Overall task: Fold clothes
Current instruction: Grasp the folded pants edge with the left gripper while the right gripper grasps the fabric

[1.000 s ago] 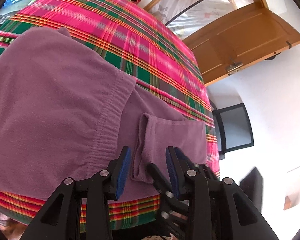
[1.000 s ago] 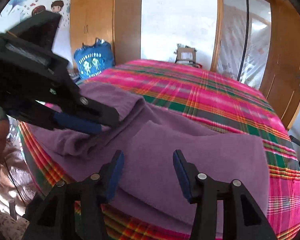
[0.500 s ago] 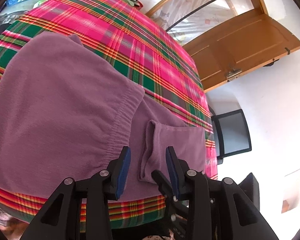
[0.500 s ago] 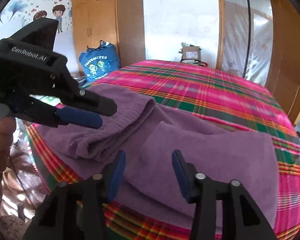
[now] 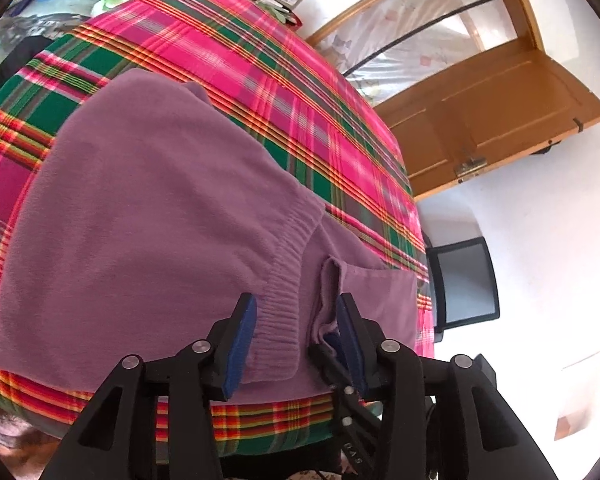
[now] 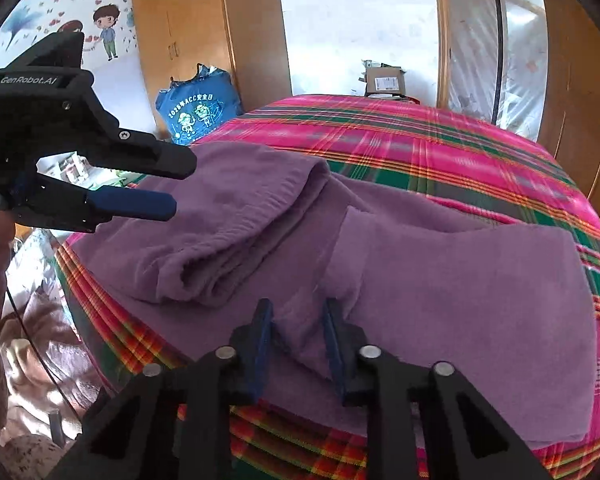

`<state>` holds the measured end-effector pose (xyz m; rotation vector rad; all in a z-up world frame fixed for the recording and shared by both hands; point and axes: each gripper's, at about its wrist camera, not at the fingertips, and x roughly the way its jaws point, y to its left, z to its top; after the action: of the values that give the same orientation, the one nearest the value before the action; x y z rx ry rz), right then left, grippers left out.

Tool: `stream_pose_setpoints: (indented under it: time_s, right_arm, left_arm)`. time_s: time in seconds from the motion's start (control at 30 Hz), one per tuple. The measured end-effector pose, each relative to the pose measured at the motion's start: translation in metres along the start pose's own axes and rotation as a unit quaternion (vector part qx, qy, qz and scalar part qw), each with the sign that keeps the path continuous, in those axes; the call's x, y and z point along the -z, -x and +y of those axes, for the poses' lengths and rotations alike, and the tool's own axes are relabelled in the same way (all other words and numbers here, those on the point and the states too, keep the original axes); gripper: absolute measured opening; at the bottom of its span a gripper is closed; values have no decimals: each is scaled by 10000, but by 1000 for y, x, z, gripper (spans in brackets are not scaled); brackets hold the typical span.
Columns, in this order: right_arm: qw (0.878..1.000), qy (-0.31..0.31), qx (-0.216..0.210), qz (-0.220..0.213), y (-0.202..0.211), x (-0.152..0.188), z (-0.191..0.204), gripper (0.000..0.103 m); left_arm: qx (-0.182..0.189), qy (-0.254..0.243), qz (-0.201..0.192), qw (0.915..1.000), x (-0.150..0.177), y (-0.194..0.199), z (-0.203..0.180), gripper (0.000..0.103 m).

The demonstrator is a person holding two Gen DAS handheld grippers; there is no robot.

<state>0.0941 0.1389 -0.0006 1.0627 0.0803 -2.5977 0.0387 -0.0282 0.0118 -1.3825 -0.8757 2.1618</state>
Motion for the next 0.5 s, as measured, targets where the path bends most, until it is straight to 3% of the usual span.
stream_pose_setpoints:
  time_s: [0.03, 0.3, 0.37, 0.5]
  right_arm:
    - [10000, 10, 7, -15, 0, 0, 0, 8]
    - [9999, 35, -133, -51, 1, -4, 1, 8]
    - [9996, 108, -230, 143, -4, -4, 4, 12]
    - [9986, 169, -494, 77, 3, -11, 8, 15]
  left_arm:
    - [-2, 33, -9, 10000, -1, 1, 2, 43]
    - [26, 118, -21, 9999, -1, 6, 13, 43]
    - [18, 138, -49, 9999, -2, 8, 16, 43]
    - [-24, 194, -109, 9997, -5, 14, 23, 43]
